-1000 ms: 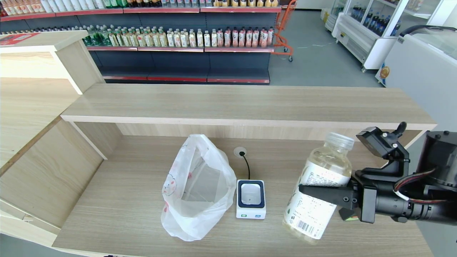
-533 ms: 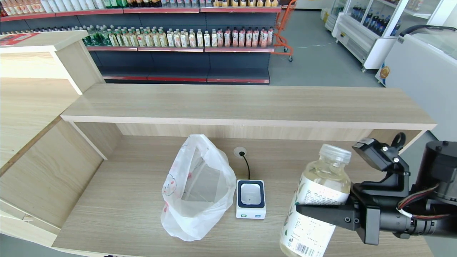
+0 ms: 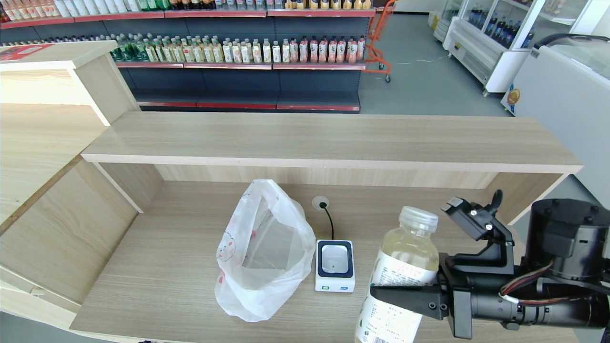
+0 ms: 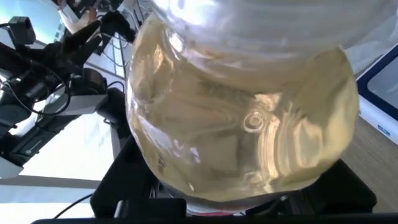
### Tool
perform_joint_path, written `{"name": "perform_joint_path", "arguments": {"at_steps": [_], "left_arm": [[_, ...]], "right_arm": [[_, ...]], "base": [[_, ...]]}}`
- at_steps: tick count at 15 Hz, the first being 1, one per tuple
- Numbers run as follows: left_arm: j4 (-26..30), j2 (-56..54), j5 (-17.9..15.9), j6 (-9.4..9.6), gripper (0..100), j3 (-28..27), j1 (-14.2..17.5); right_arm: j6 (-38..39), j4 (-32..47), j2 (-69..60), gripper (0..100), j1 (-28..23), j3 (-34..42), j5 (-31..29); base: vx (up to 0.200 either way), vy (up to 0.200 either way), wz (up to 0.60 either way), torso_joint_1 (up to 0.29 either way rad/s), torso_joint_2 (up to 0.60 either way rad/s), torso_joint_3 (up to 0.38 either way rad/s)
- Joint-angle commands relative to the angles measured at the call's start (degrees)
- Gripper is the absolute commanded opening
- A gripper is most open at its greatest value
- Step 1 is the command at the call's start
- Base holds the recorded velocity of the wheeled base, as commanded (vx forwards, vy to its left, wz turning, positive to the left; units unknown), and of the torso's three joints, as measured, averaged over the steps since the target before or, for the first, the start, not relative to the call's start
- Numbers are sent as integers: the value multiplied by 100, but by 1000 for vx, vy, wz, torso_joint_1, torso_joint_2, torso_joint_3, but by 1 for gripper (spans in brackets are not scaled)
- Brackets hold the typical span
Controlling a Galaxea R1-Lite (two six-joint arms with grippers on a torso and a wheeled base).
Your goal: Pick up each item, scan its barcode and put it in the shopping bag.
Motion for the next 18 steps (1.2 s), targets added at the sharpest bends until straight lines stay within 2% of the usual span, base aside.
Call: {"name": "perform_joint_path", "arguments": {"at_steps": [1,7,13,15,18], "left_arm": [[-1,-2,0,-4,100,1,0],[-1,-2,0,-4,100,1,0],[-1,-2,0,-4,100,1,0],[-1,-2,0,-4,100,1,0],[-1,-2,0,-4,100,1,0]], "right_arm": [[1,7,73,0,52,11,-48],[-17,-11,82,0,246,-7,-426],[-78,-46,125,0,290,2,-443],[-825,-20,222,0,61,46,-567],[-3181,-160,916,0,-985,11,-602]], "base": [[0,0,0,0,0,0],[0,0,0,0,0,0],[0,0,0,0,0,0],[0,0,0,0,0,0],[0,0,0,0,0,0]]}}
